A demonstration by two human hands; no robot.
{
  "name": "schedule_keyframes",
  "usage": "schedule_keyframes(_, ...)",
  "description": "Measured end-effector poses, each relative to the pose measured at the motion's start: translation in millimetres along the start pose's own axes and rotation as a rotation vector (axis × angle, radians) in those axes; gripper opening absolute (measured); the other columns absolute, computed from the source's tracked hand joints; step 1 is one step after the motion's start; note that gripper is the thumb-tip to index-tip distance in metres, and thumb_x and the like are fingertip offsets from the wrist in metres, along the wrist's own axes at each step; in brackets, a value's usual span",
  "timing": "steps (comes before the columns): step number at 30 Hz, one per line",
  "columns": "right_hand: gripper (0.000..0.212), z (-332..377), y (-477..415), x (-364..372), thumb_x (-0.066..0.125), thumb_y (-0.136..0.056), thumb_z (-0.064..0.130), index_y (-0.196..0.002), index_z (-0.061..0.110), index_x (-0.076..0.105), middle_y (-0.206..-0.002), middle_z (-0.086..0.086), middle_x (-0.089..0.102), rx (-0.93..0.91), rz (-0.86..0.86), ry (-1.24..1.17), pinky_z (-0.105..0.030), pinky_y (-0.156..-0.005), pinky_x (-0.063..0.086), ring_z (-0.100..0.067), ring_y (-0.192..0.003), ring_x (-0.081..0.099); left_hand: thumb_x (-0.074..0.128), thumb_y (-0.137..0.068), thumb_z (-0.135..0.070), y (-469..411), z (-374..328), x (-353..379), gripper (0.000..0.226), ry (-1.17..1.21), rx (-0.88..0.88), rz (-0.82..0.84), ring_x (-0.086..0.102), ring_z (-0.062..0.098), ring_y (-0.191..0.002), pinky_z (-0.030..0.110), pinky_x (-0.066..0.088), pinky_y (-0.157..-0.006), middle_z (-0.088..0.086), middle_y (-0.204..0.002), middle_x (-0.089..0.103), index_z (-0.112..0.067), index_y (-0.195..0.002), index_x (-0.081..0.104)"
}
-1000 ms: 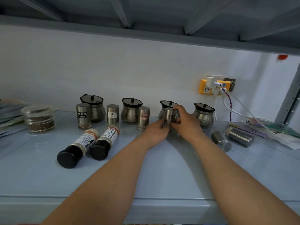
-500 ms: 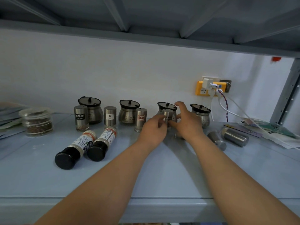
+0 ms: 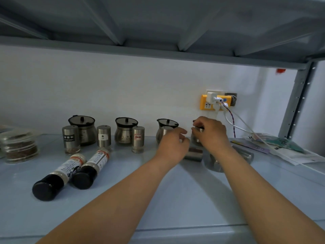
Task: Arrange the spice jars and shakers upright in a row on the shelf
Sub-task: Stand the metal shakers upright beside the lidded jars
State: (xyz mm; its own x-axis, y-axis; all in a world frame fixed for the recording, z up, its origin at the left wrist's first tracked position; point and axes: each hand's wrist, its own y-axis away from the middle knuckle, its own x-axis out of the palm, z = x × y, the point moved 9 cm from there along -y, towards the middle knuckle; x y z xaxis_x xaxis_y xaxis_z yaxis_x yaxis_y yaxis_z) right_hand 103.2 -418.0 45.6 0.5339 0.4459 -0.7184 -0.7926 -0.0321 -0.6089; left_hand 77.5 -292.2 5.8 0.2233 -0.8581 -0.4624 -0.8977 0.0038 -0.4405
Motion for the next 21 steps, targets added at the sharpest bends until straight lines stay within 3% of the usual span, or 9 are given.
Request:
schedule_keyframes(4, 0.019, -13, 6, 4, 0.053, -0.089, 0.025, -0.089, 0.015, 0.07, -0.089, -0.005, 0.071, -0.04, -0.092, 0.013, -0.039, -0.08, 0.048, -0.027, -0.088, 0.063, 0.049, -0.09, -0.016, -8, -7, 25, 0.03, -0.077, 0.029, 0.004, 0.06, 0.021, -0.102, 0.023, 0.043, -0.079, 0.006, -0.113, 0.063, -0.015, -0.119, 0.057)
schedule_keyframes(9, 0.021, -22, 6, -4, 0.052, -0.09, 0.025, -0.087, 0.015, 0.071, -0.096, -0.003, 0.072, -0.045, -0.147, -0.077, -0.041, -0.083, 0.048, -0.026, -0.091, 0.063, 0.049, -0.088, -0.018, -18, -6, 34, 0.029, -0.211, 0.053, -0.058, 0.057, 0.024, -0.106, 0.032, 0.047, -0.088, 0.008, -0.112, 0.064, -0.013, -0.115, 0.059)
schedule_keyframes(15, 0.026, -15, 12, 19, 0.051, -0.086, 0.023, -0.108, 0.028, 0.065, -0.111, 0.005, 0.068, -0.055, 0.152, 0.012, -0.038, -0.097, 0.041, -0.021, -0.107, 0.059, 0.05, -0.085, -0.012, -15, 5, 31, 0.03, -0.337, 0.182, -0.052, 0.054, 0.025, -0.108, 0.034, 0.045, -0.092, 0.009, -0.109, 0.065, -0.013, -0.111, 0.063)
schedule_keyframes(21, 0.029, -16, 24, 31, 0.058, -0.081, 0.032, -0.11, 0.031, 0.062, -0.108, 0.003, 0.064, -0.052, 0.341, 0.066, -0.034, -0.089, 0.029, -0.022, -0.108, 0.054, 0.049, -0.086, -0.015, -12, 13, 32, 0.031, -0.337, 0.205, 0.026, 0.053, 0.026, -0.112, 0.039, 0.045, -0.095, 0.01, -0.113, 0.065, -0.014, -0.113, 0.064)
